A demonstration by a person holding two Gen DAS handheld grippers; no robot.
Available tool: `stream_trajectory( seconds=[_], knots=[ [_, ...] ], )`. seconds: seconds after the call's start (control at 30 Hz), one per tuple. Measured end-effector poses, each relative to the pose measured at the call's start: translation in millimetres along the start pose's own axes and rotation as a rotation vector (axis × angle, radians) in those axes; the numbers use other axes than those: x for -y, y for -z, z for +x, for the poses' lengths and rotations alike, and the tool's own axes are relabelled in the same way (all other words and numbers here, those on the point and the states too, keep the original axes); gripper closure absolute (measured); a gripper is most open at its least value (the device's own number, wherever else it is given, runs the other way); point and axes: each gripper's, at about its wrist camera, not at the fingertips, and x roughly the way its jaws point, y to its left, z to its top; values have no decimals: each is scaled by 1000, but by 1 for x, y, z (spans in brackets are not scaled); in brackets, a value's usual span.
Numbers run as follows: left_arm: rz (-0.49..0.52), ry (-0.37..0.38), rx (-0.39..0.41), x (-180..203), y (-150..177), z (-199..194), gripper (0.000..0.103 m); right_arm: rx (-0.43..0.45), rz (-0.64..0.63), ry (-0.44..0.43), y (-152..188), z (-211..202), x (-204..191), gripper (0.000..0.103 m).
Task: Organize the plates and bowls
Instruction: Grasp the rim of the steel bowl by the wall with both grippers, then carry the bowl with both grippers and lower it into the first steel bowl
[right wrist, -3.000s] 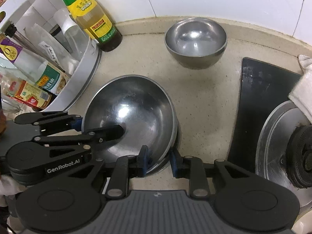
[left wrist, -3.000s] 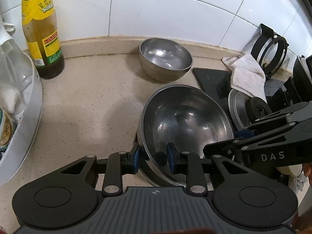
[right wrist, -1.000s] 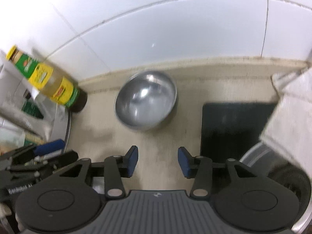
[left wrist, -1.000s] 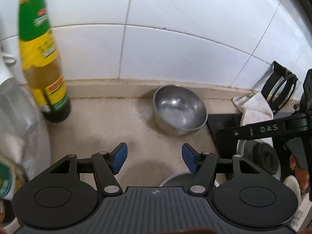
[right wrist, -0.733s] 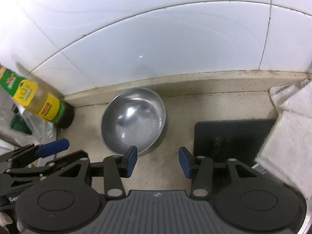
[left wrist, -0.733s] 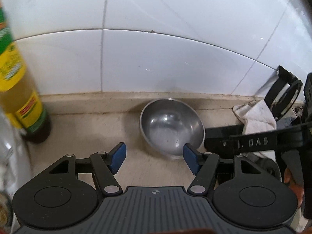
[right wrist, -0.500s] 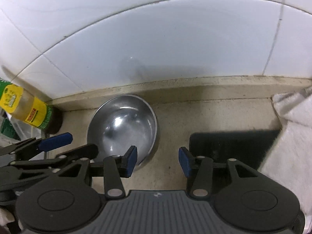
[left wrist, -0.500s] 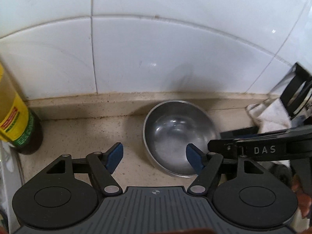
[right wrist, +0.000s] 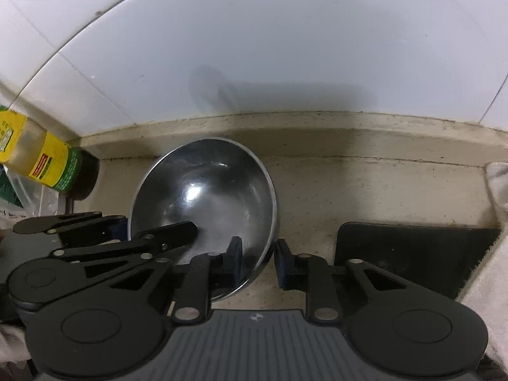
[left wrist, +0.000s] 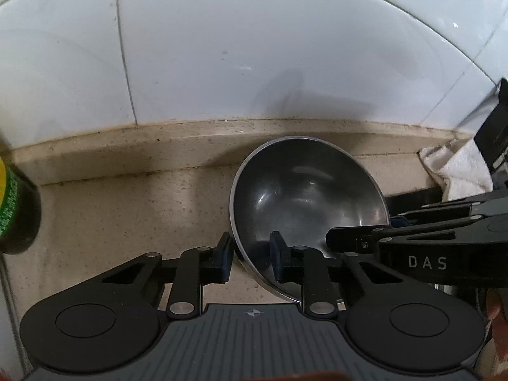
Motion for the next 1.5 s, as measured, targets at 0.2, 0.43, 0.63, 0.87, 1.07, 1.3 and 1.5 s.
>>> stream_trajectory(
  seconds=[0.2,0.43,0.63,0.87,1.07,1.3,1.5],
  knots=[
    [-3,-2,18,1,4,-13,72,7,18,-39,3,-8,4,85],
    [0,-4,55,8,7,-36,72,30,11,-48,6,-30,-3,85],
    [1,-16,91,8,13,-60,71,54,-16,-55,10,-50,-15,85],
    [17,-26,140,13,30,-98,71,80,-49,-76,22,-78,-34,85],
    [29,-28,170,19,54,-130,71,97,-93,-89,42,-104,-51,85],
    [34,-30,175,22,81,-154,69,73,-124,-111,72,-118,-68,85],
    [27,-17,155,20,107,-165,68,47,-147,-132,96,-125,-78,85]
  ],
)
